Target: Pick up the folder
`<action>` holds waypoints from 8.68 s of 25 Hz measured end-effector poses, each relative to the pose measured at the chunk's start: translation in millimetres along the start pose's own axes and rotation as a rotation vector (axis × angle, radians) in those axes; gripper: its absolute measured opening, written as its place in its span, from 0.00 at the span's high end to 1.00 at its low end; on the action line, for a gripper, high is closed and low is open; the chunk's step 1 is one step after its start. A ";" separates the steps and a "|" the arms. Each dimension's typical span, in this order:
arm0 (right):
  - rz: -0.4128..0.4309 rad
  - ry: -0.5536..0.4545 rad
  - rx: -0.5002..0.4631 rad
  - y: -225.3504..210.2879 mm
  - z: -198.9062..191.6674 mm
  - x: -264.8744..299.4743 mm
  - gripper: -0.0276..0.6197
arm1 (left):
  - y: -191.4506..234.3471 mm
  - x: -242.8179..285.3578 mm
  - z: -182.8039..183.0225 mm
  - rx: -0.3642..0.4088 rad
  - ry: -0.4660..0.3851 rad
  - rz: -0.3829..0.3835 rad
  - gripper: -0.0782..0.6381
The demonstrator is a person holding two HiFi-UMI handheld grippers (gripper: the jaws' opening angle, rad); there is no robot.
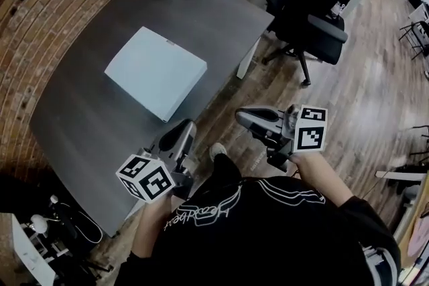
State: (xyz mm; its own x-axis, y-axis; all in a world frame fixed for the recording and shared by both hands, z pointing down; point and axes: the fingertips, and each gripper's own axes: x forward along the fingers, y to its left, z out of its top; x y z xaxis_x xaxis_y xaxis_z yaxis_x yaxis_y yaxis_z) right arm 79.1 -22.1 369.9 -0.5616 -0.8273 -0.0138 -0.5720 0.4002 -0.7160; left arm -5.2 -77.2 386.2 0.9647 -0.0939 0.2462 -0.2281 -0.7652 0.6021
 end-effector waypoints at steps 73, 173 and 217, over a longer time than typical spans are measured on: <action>-0.066 0.660 -0.162 -256.0 25.2 201.7 0.82 | 243.8 -27.7 -6.9 -0.439 -0.154 0.728 0.62; 0.225 0.729 0.064 -199.9 -46.2 27.2 0.53 | 96.1 5.5 -127.8 -0.480 -0.265 0.551 0.40; 0.334 0.653 0.023 -153.7 -11.0 20.2 0.51 | 48.9 -3.5 -87.1 -0.315 -0.324 0.506 0.37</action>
State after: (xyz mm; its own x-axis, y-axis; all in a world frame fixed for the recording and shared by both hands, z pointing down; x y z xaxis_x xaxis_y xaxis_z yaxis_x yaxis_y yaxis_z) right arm 149.1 -96.0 487.3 -0.9497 -0.2563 0.1800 -0.2995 0.5754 -0.7610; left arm -31.2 -58.8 480.9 0.7088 -0.6150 0.3455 -0.6419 -0.3593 0.6774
